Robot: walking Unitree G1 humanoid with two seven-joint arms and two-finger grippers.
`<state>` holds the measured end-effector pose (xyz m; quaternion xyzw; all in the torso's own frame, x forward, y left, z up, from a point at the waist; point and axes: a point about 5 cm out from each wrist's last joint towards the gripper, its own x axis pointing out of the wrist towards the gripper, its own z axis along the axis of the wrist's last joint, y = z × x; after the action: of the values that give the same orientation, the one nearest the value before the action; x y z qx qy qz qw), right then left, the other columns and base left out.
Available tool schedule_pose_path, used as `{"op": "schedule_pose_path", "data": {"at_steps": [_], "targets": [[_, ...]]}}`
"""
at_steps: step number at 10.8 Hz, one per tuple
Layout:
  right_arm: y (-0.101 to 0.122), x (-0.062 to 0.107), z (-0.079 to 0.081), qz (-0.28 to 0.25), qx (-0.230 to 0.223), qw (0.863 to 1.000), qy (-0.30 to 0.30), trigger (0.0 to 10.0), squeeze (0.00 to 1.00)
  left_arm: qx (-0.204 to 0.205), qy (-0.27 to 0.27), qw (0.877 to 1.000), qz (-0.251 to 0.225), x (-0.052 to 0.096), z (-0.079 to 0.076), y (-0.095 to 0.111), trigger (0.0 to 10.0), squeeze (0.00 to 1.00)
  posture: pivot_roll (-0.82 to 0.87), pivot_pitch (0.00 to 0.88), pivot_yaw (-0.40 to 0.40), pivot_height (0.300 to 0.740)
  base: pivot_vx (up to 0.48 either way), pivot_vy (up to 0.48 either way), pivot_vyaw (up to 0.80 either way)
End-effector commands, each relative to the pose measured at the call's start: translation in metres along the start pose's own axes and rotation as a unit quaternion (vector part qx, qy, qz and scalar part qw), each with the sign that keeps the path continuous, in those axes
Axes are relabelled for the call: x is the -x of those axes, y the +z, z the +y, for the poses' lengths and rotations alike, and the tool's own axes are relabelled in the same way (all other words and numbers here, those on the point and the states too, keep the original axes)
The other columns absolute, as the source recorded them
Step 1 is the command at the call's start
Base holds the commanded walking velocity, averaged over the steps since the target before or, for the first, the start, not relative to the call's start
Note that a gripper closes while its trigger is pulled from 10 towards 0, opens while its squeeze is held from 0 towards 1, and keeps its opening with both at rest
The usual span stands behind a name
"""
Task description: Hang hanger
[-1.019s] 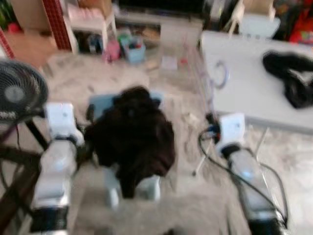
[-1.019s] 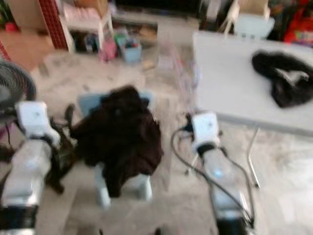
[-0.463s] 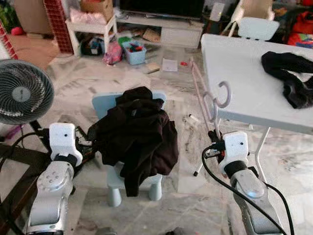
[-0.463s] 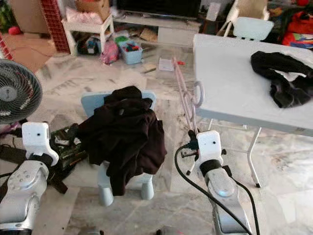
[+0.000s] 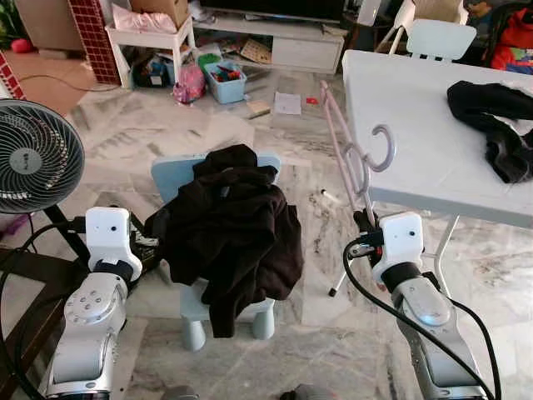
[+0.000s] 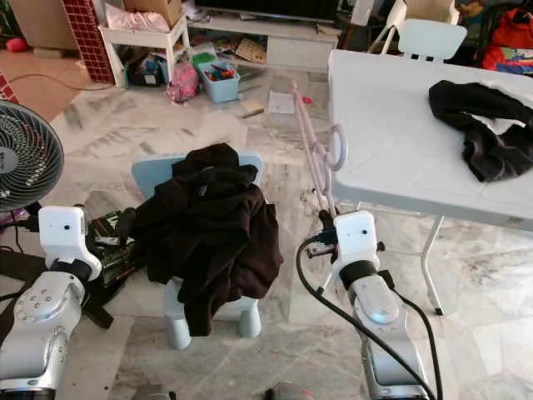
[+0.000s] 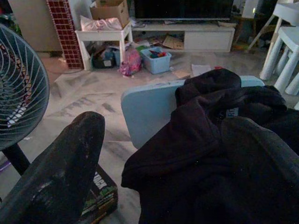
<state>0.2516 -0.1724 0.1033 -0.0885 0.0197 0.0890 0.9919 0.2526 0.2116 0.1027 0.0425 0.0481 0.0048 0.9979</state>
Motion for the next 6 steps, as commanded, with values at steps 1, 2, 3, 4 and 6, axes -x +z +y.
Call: {"op": "schedule_pose_path", "data": {"at_steps": [1, 2, 3, 4, 6], "targets": [[0.0015, 0.0008, -0.0058, 0.001, 0.005, 1.000, -0.007, 10.0, 0.00, -0.001, 0.000, 1.000, -0.005, -0.0001, -0.0014, 0.0039, 10.0, 0.00, -0.04, 0.000, -0.058, 0.740, 0.262, 0.000, 0.00], [0.0017, 0.0013, -0.0057, 0.001, 0.005, 1.000, -0.007, 10.0, 0.00, 0.000, -0.001, 1.000, -0.005, 0.0003, -0.0022, 0.0035, 10.0, 0.00, -0.04, 0.000, -0.059, 0.740, 0.274, 0.000, 0.00], [0.0019, 0.0015, -0.0052, 0.000, 0.005, 1.000, -0.006, 10.0, 0.00, 0.000, -0.001, 1.000, -0.005, -0.0003, -0.0026, 0.0038, 10.0, 0.00, -0.04, 0.000, -0.059, 0.740, 0.270, 0.000, 0.00], [0.0018, 0.0020, -0.0042, 0.000, 0.005, 1.000, -0.005, 10.0, 0.00, 0.000, -0.002, 1.000, -0.004, 0.0000, -0.0027, 0.0037, 10.0, 0.00, -0.04, 0.000, -0.057, 0.740, 0.277, 0.000, 0.00], [0.0014, 0.0023, -0.0030, 0.001, 0.005, 1.000, -0.004, 10.0, 0.00, -0.001, -0.003, 1.000, -0.005, 0.0001, -0.0028, 0.0041, 10.0, 0.00, -0.04, 0.000, -0.055, 0.740, 0.287, 0.000, 0.00]]}}
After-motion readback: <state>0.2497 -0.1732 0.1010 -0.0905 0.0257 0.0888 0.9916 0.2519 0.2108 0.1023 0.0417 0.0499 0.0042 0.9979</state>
